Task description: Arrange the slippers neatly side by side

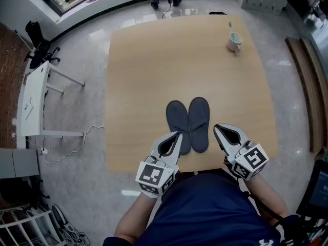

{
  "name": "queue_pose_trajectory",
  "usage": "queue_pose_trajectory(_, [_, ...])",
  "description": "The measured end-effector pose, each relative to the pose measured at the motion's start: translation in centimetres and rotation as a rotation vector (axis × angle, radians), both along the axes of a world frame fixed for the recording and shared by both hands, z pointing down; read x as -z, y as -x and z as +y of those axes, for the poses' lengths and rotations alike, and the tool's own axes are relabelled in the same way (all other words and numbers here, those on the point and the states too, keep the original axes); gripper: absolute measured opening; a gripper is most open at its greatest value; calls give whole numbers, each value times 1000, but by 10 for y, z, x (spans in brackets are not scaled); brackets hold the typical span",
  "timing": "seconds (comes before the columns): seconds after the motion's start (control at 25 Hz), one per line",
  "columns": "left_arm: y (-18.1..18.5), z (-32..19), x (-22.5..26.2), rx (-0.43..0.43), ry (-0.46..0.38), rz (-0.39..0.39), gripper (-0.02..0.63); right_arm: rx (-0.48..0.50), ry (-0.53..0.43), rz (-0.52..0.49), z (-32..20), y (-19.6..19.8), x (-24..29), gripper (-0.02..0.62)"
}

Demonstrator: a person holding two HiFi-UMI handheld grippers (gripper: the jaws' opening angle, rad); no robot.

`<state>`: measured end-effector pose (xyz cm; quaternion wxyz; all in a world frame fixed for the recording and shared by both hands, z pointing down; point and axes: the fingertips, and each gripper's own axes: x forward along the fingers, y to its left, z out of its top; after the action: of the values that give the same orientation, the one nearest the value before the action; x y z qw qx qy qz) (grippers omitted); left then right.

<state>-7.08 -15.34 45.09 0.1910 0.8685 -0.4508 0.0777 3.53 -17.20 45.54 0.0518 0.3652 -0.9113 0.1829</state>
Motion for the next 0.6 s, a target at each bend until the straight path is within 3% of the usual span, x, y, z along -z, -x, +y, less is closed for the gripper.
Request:
queue_pose_trajectory(0.28, [-7, -1, -2, -27, 11, -5, 5, 30, -73, 43, -1, 9, 9, 11])
queue_pose_trajectory(0.6, [-6, -1, -3, -27, 21, -4, 5, 33, -86, 55, -2, 12, 13, 11])
